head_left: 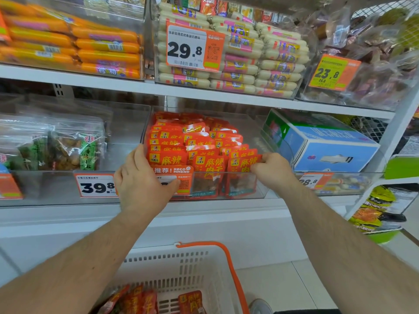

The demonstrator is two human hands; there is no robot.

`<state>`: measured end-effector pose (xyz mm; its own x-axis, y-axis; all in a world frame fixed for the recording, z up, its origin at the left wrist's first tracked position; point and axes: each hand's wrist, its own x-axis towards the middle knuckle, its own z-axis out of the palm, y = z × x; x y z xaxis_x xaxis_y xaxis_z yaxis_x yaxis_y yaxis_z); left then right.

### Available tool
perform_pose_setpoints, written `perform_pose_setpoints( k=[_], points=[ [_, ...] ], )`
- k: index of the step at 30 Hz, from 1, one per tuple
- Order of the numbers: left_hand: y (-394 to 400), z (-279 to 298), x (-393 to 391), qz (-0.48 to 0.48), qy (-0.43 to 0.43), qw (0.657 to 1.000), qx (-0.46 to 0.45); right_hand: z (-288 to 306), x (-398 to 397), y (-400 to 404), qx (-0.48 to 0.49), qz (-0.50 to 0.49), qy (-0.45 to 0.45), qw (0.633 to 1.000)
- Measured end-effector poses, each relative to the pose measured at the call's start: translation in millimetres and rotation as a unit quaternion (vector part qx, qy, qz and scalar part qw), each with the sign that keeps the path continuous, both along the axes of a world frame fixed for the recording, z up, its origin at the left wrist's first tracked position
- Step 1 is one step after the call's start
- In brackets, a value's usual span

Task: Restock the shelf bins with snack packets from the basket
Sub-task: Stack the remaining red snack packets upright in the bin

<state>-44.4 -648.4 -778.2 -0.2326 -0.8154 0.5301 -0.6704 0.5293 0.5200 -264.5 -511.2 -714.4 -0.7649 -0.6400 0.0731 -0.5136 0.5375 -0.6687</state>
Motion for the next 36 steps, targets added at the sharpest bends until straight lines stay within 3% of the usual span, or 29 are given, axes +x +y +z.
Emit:
perform_pose_setpoints(
  k=[4, 10, 16, 24, 30, 33, 36],
  points=[
    [-7.1, 15.2, 2.0, 0.023, -0.028, 0.998, 0.049, 5.6, 0.2, -5.5, -0.140, -0.052, -0.097, 0.984],
    [-5.8, 14.9, 0.8, 0.030, -0.053, 0.998, 0.033, 19.4, -19.3, -36.4, -0.150, -0.032, -0.313, 0.937],
    [-6.3, 12.4, 1.5, 0.026, -0.042, 0.998, 0.035, 23.4, -21.7, -48.6, -0.058, 0.020, -0.332, 0.941],
    [-10.9, 36.4, -5.8, 0.025, -0.020, 0.994, 0.107, 20.2, -40.8, -55.3, -0.044, 0.032, -0.421, 0.906],
    [-27.0, 59.3, -28.1, -0.014, -0.045, 0.999, 0.021, 13.0, -61.3, -64.0, -0.035, 0.013, -0.465, 0.885],
    [-44.2, 67.5, -38.8, -0.061, -0.054, 0.994, 0.071, 2.3, -71.9, -72.9, -0.046, 0.008, -0.489, 0.871],
    [-50.9, 69.8, -41.9, -0.067, -0.010, 0.989, 0.132, 2.4, -67.5, -78.3, -0.042, 0.037, -0.461, 0.886]
  ],
)
